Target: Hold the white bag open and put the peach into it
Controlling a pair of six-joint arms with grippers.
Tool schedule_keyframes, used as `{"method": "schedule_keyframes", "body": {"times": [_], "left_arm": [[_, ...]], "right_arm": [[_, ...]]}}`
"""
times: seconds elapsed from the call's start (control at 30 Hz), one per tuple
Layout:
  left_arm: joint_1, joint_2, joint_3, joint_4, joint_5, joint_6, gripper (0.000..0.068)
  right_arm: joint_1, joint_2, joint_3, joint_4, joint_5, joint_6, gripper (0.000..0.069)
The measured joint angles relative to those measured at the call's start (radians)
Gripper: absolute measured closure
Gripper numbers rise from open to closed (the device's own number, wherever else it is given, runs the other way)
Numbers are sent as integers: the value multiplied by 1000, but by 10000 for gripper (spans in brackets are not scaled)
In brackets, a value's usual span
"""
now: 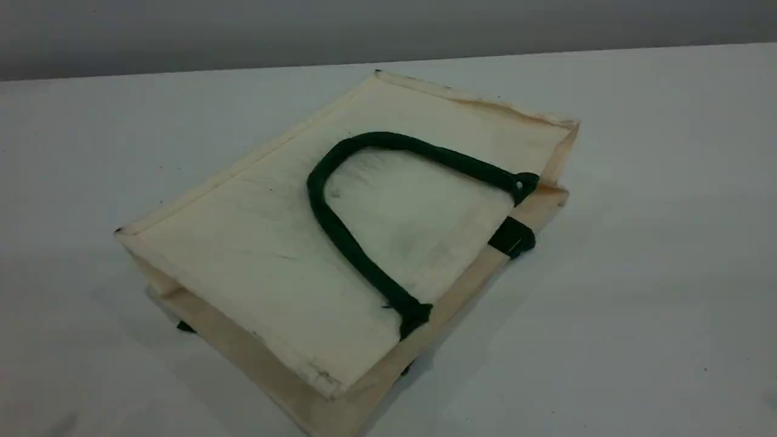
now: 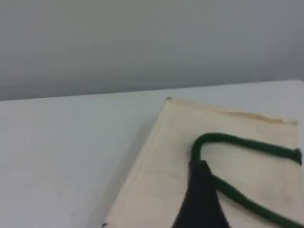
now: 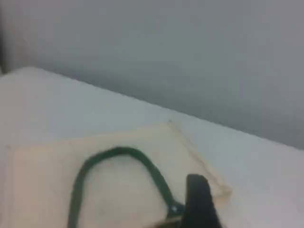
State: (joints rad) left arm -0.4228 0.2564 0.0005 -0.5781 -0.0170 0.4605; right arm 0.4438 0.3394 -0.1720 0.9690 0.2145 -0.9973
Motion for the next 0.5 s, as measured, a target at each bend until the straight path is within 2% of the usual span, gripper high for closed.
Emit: {"method": "schedule_keyframes", "body": {"times": [0.17, 0.33, 0.5], "left_arm": [[0, 0, 0, 2, -13, 27, 215], [0, 0, 0, 2, -3, 69, 215], [0, 0, 0, 2, 17, 119, 215]], "right_arm": [[0, 0, 77, 6, -31, -34, 254], [0, 0, 165, 78, -125, -34, 254], [0, 0, 173, 90, -162, -34, 254]]}}
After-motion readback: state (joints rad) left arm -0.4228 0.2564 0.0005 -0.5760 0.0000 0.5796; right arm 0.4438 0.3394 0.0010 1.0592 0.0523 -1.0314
